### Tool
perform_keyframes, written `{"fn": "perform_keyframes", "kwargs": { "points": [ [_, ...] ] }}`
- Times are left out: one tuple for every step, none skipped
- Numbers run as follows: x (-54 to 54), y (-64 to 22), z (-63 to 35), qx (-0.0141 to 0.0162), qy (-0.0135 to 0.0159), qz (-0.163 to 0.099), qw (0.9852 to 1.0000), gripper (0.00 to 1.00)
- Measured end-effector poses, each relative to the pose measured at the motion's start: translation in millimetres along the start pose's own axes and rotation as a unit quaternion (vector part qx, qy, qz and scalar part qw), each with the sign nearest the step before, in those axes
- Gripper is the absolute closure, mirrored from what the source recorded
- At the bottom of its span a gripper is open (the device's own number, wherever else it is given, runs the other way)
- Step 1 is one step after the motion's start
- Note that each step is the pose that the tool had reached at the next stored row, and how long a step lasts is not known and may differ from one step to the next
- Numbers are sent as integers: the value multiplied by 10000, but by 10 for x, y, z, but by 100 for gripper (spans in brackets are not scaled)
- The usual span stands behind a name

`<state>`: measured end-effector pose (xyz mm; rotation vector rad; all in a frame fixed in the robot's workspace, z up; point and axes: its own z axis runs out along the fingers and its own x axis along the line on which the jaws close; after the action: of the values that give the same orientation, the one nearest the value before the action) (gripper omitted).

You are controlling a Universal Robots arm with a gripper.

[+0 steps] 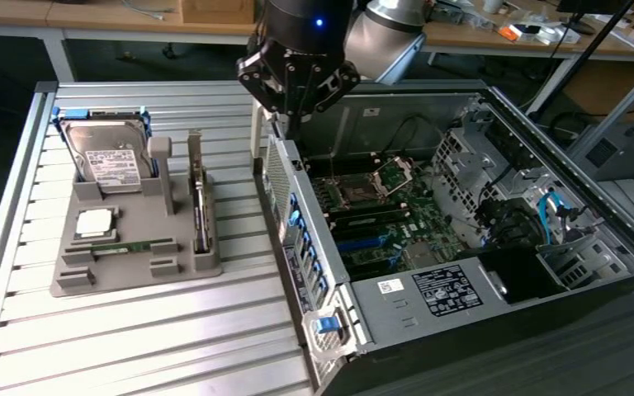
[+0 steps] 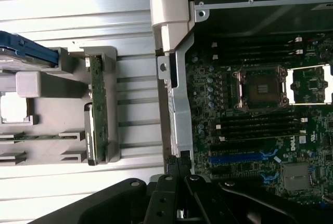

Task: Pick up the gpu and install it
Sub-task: 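Reach for the gpu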

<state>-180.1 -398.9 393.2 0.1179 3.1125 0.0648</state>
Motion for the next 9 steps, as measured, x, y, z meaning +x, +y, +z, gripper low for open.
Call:
{"fn": "perform_keyframes", "kwargs": {
  "points": [
    [4,0,0,0,0,0,10000,89],
    [9,-1,0,0,0,0,10000,89],
    [14,-1,0,1,0,0,10000,89],
    [20,-2,0,1,0,0,10000,89],
    [27,-2,-1,1,0,0,10000,89],
    [37,-3,-1,2,0,0,10000,89],
    [42,-3,-1,2,0,0,10000,89],
    [47,-4,-1,2,0,0,10000,89],
    [52,-4,-1,2,0,0,10000,89]
  ]
}}
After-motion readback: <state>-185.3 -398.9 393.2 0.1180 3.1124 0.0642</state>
